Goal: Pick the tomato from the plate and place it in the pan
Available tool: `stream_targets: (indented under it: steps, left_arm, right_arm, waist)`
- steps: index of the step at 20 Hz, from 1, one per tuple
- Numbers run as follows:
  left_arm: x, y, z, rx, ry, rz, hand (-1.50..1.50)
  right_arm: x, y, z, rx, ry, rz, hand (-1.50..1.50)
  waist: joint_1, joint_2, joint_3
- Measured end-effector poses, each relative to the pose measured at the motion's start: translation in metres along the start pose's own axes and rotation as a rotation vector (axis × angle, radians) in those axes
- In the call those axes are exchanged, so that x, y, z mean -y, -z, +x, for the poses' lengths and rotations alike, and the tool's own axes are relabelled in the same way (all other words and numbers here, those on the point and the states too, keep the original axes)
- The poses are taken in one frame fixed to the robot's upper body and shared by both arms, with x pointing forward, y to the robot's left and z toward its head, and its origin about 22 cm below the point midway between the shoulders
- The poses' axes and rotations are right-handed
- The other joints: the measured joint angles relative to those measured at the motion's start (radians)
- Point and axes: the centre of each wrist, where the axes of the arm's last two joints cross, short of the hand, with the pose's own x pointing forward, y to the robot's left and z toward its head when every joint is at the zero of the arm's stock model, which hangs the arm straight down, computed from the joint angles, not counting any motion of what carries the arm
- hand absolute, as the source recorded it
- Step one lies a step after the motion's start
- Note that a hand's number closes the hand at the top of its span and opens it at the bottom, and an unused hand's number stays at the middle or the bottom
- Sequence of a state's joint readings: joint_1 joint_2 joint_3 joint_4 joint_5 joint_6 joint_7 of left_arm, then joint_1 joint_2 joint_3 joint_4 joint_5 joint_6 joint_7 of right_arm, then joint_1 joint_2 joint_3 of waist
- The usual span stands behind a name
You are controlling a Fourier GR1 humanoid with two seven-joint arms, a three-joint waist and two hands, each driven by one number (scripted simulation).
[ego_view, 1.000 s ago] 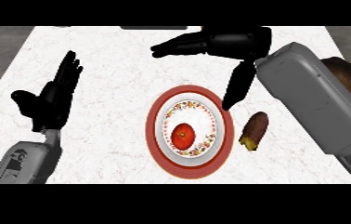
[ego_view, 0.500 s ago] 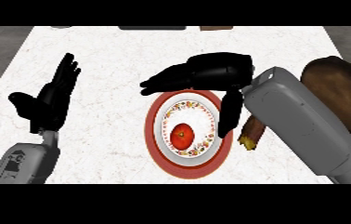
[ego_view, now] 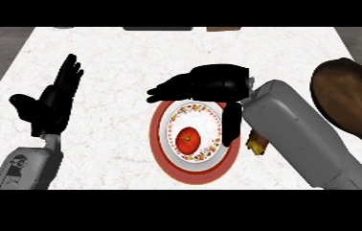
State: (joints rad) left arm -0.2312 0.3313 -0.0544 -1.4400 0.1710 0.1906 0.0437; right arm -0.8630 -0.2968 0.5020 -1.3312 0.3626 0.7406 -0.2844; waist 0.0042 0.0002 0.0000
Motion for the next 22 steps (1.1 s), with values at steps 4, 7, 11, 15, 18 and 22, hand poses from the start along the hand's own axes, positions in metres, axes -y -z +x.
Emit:
stream_targets:
  steps: [4,7,11,15,18,22]
  left_arm:
    - [0.003,-0.001,0.005,-0.004,-0.004,-0.001,0.0]
    - [0.003,-0.003,0.003,0.0,-0.001,0.0,0.0]
    - [-0.002,-0.001,0.005,0.0,-0.003,-0.005,0.0]
    - [-0.003,-0.004,0.002,0.001,-0.004,-0.004,0.0]
    - [0.001,-0.004,0.0,0.005,-0.001,0.002,0.0]
    - [0.0,-0.001,0.0,0.002,-0.002,0.002,0.0]
  right_arm:
    - [-0.008,0.007,-0.009,-0.032,-0.013,0.035,-1.5]
    - [-0.012,0.014,-0.012,-0.045,-0.018,0.064,-1.5]
    - [-0.023,0.026,-0.018,-0.047,-0.028,0.101,-1.5]
    - [-0.036,0.03,-0.016,-0.048,-0.061,0.132,-1.5]
    - [-0.048,0.037,-0.015,-0.05,-0.085,0.148,-1.5]
    - [-0.056,0.042,-0.013,-0.073,-0.151,0.179,-1.5]
  waist:
    - [0.003,0.001,0.0]
    - [0.003,0.001,0.0]
    - [0.005,0.001,0.0]
    - [0.003,0.0,0.0]
    - [0.001,0.0,0.0]
    - [0.0,0.0,0.0]
